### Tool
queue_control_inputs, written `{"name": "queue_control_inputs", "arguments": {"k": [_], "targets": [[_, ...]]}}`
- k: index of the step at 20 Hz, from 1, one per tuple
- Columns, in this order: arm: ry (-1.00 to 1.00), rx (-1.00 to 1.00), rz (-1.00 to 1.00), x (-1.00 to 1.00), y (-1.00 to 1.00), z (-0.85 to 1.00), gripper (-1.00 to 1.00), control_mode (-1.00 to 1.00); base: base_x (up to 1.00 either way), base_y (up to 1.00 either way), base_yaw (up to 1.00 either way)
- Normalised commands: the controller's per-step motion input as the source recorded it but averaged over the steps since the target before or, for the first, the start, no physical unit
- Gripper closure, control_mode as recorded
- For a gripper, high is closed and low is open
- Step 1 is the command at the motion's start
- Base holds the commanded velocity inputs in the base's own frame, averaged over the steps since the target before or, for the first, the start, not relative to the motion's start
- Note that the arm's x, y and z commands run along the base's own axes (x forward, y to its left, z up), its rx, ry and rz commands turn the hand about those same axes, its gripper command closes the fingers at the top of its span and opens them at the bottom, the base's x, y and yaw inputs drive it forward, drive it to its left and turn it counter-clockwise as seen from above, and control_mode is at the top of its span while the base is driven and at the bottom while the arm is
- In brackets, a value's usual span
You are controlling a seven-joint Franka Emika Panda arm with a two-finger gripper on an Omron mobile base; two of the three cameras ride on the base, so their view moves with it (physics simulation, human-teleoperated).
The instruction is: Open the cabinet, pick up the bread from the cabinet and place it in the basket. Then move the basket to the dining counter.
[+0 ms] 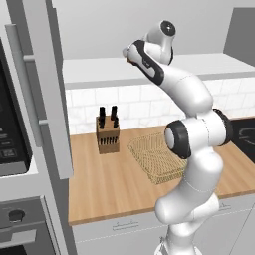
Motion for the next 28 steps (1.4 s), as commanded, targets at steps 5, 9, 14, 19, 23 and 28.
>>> {"name": "queue_control_inputs", "arguments": {"k": [5,9,14,19,23,28], "targets": [[0.03,0.00,0.02,0.23,0.24,-0.36,1.00,-1.00,0.00,0.00,0.00],[0.00,0.03,0.06,-0.05,0.05,-0.53,1.00,-1.00,0.00,0.00,0.00],[-0.06,0.12,0.12,-0.41,0.00,-0.29,1.00,-1.00,0.00,0.00,0.00],[0.00,0.03,0.08,-0.71,0.00,0.24,1.00,-1.00,0.00,0.00,0.00],[0.21,0.01,0.07,-1.00,0.00,0.29,1.00,-1.00,0.00,0.00,0.00],[0.20,0.00,0.07,-1.00,-0.02,0.30,1.00,-1.00,0.00,0.00,0.00]]}}
